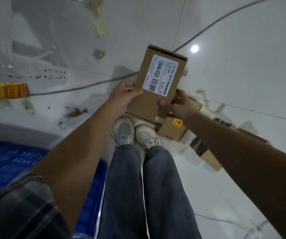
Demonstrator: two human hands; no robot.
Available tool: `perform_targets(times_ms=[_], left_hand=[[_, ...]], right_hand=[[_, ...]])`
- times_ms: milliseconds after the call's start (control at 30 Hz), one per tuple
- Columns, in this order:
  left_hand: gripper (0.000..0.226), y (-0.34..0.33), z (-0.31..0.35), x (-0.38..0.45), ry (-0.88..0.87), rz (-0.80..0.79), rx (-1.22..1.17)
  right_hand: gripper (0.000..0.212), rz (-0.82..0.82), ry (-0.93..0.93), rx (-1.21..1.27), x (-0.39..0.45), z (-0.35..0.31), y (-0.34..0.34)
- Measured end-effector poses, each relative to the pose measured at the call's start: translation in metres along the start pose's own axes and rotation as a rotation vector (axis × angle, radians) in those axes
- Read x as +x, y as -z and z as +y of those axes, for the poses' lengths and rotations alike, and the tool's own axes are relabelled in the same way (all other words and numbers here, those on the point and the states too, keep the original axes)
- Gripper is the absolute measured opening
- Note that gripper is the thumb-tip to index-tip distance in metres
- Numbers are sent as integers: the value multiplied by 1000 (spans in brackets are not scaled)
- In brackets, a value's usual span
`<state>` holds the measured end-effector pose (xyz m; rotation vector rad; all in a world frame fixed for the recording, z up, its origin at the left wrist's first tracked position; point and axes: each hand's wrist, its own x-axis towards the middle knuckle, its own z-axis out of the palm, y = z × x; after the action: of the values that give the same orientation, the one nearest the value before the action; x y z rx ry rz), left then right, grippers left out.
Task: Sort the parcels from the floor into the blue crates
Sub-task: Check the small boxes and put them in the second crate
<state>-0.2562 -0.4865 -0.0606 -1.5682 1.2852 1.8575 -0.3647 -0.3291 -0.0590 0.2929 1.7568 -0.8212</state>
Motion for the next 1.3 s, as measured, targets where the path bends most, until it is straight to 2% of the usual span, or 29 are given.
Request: perform_targets(times_ms=[67,167,333,467,567,633,767,867,933,1100,1200,1300], left_hand=[[51,9,9,-22,-45,-18,47],[67,23,8,-55,-22,1,103],[62,42,-12,-112,-17,6,-15],[60,47,-35,-159,-6,162,-150],[50,53,-51,-189,37,251,-392],[42,60,-59,-206,29,284,-541],[23,71,-85,-229,-40,269,-658],[28,82,-112,-236,-80,277,-710],[36,87,-136,-241,-103,282,-724],[42,93,-208,-270,-92,368,-855],[47,101,-256,-295,-55,452,-1032],[43,110,-311,-326,-73,500,-1200]], right_hand=[[72,-48,-48,97,-24,-3,-1],[68,-86,-68,219,-55,-4,-5],[62,-171,-25,228,-102,-14,-17],[67,-303,39,39,-133,-37,-22],[66,-419,71,-109,-153,-57,-29],[70,-480,96,-246,-159,-67,-37],[74,-587,90,-444,-162,-66,-54],[80,-644,56,-516,-165,-52,-73],[74,-682,28,-553,-170,-39,-89],[54,-672,84,-587,-202,2,-134],[45,-592,142,-502,-229,38,-164],[38,-527,179,-429,-256,79,-196]])
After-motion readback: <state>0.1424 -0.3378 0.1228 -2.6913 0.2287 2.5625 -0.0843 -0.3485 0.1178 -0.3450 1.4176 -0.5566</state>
